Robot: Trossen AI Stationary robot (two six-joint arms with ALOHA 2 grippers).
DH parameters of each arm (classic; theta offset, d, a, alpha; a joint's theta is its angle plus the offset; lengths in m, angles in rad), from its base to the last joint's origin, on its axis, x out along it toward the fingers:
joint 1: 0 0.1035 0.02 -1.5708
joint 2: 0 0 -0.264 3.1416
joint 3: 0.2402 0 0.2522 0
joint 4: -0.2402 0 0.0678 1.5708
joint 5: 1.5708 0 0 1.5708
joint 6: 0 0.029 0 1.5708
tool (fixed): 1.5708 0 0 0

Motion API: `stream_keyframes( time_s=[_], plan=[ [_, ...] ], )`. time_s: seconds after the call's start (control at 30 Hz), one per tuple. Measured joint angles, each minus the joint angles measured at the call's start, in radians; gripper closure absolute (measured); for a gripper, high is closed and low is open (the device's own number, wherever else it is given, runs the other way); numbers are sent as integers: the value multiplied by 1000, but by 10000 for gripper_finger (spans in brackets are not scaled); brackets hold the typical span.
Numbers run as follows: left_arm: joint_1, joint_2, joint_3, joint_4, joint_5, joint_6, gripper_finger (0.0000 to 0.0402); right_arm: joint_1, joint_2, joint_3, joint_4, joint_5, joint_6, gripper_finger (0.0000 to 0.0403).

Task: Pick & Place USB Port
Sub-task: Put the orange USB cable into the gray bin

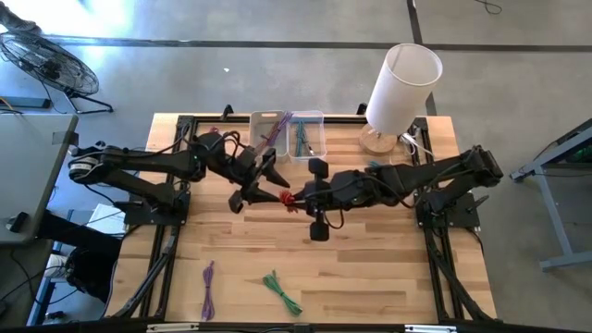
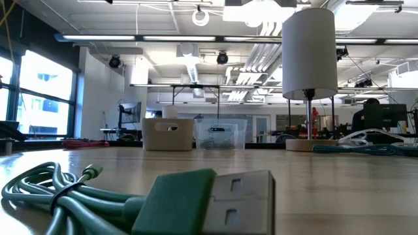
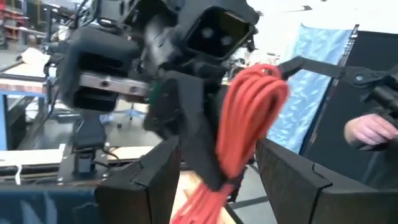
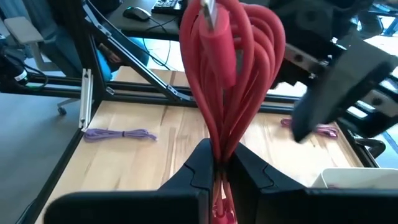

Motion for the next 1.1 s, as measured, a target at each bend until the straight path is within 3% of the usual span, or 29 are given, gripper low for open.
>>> stream_keyframes(
  time_s=[0.2, 1.1],
  plan=[
    [-13, 0, 0, -2, 51, -11, 197, -12, 0, 0, -1, -1, 0, 384],
    [-16, 33, 1, -6, 7, 86, 197, -38, 43, -2, 11, -42, 24, 384]
  ],
)
